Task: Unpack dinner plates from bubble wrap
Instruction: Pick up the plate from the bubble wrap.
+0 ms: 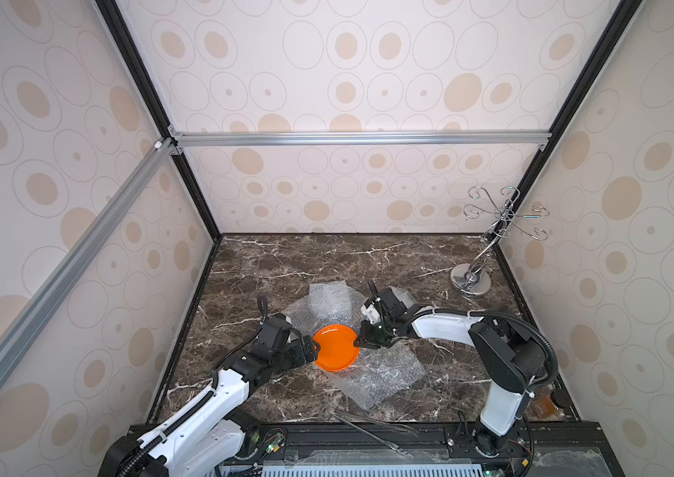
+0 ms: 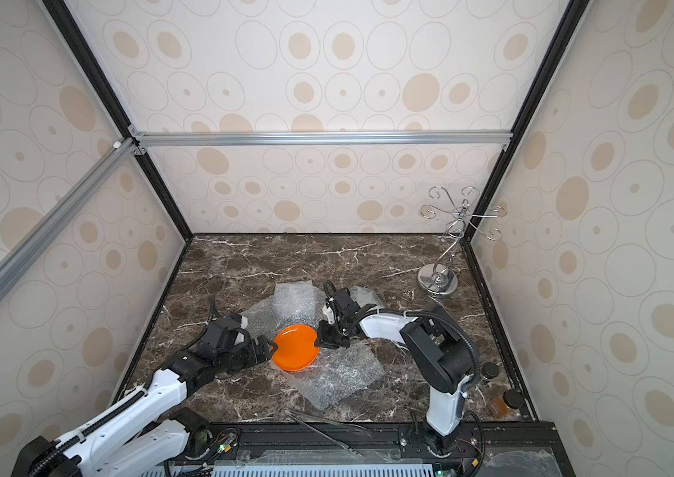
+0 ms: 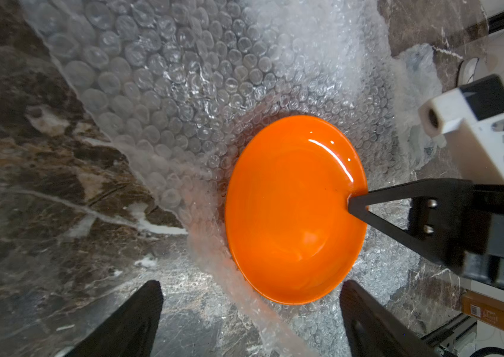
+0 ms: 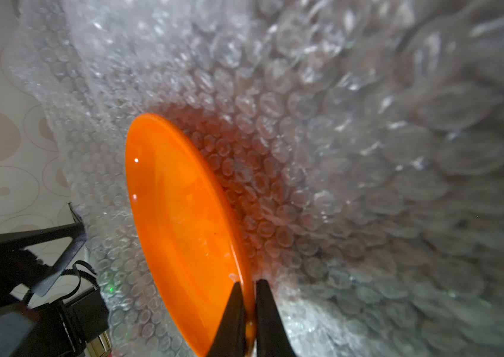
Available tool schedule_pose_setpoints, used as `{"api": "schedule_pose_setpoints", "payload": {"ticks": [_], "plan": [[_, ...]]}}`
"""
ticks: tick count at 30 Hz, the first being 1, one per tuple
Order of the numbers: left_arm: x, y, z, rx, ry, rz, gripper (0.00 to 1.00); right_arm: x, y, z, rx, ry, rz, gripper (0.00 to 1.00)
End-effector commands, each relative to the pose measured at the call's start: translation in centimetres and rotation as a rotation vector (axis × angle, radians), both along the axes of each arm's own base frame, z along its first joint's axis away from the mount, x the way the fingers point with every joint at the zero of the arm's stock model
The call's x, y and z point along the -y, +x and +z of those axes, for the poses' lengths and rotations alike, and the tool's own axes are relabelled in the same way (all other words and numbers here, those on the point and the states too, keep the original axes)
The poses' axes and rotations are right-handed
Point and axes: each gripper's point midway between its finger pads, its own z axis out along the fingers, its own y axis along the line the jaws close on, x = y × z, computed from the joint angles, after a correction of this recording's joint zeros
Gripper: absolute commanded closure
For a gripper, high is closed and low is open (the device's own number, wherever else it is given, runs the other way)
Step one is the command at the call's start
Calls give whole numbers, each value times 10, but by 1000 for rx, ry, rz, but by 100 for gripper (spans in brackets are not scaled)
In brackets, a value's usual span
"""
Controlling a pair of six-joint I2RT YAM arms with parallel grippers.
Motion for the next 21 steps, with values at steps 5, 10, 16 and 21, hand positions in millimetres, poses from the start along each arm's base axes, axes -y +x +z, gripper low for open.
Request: {"api": "schedule_pose_setpoints", "payload": {"ticks": [5,10,16,21], "plan": [[3,7,2,13,-12,-5,9,12,0,45,64,70,-37,93],[7,9,1,10,-19,-16,9,38,4,67,93,94,-83,94],[6,10,3,15,-17,-18,10,91,3,80,96,115,-188,94],[5,8,0,10,-14,-20,9,145,2,82,76,143,-336,94]]}}
